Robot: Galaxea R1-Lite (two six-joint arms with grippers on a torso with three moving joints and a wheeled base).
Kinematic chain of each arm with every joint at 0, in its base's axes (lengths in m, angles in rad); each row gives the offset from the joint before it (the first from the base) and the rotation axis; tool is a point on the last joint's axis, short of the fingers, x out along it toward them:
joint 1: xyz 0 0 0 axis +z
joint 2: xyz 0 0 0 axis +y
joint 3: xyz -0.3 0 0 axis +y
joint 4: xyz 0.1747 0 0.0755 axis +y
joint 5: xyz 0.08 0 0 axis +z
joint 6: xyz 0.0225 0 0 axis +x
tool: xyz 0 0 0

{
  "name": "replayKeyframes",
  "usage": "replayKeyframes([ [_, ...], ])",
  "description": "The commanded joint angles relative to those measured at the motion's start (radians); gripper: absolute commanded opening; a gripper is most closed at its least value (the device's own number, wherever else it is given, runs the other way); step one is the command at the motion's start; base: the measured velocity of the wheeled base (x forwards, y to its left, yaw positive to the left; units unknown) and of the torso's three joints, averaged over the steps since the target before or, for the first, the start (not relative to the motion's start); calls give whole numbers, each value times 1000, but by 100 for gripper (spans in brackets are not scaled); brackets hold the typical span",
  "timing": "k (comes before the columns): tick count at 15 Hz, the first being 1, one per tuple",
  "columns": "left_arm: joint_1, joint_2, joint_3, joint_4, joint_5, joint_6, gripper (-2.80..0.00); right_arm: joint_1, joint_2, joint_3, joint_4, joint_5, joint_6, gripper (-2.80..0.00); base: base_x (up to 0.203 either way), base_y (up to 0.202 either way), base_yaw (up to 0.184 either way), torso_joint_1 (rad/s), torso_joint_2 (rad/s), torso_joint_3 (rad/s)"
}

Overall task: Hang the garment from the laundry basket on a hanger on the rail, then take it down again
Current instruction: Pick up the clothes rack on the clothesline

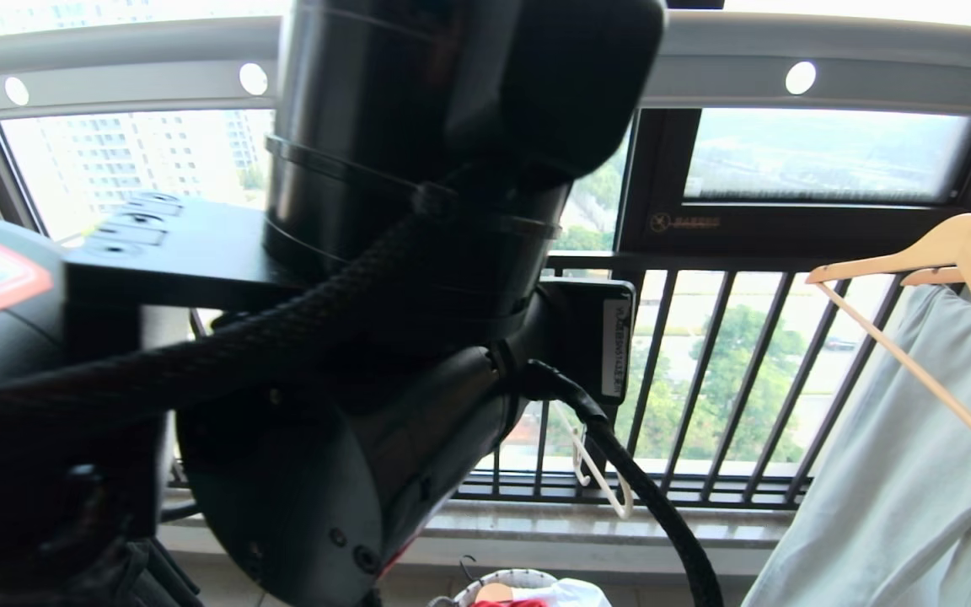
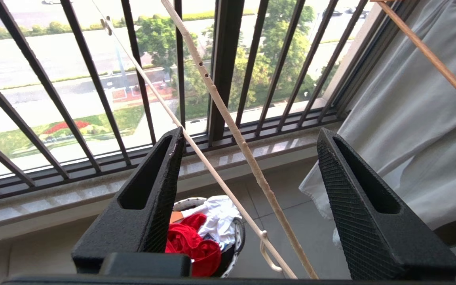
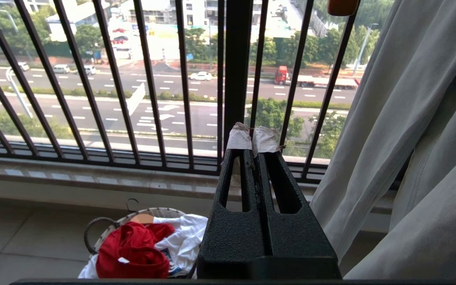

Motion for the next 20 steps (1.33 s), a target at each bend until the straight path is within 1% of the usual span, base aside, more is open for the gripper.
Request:
replayKeyframes([
  [1,-4,89,-7,-10,103,-3,0,0,2,0,0,1,0,-280,0,0,0,0,0,0],
  [2,-4,99,-6,-11,134,3,0,0,2,0,0,1,0,-280,0,0,0,0,0,0],
  [4,-2,103,0,-10,151,20,0,0,2,0,0,1,0,-280,0,0,0,0,0,0],
  [6,-1,115,-1,-10,190,27,0,0,2,0,0,1,0,-280,0,0,0,0,0,0],
  [8,1,136,-4,-16,198,28,0,0,2,0,0,1,0,-280,0,0,0,0,0,0],
  [11,22,159,-14,-72,201,30,0,0,2,0,0,1,0,-280,0,0,0,0,0,0],
  [15,31,182,-23,-77,208,29,0,0,2,0,0,1,0,-280,0,0,0,0,0,0],
  [20,62,202,-42,-77,220,29,0,0,2,0,0,1,0,-280,0,0,0,0,0,0],
])
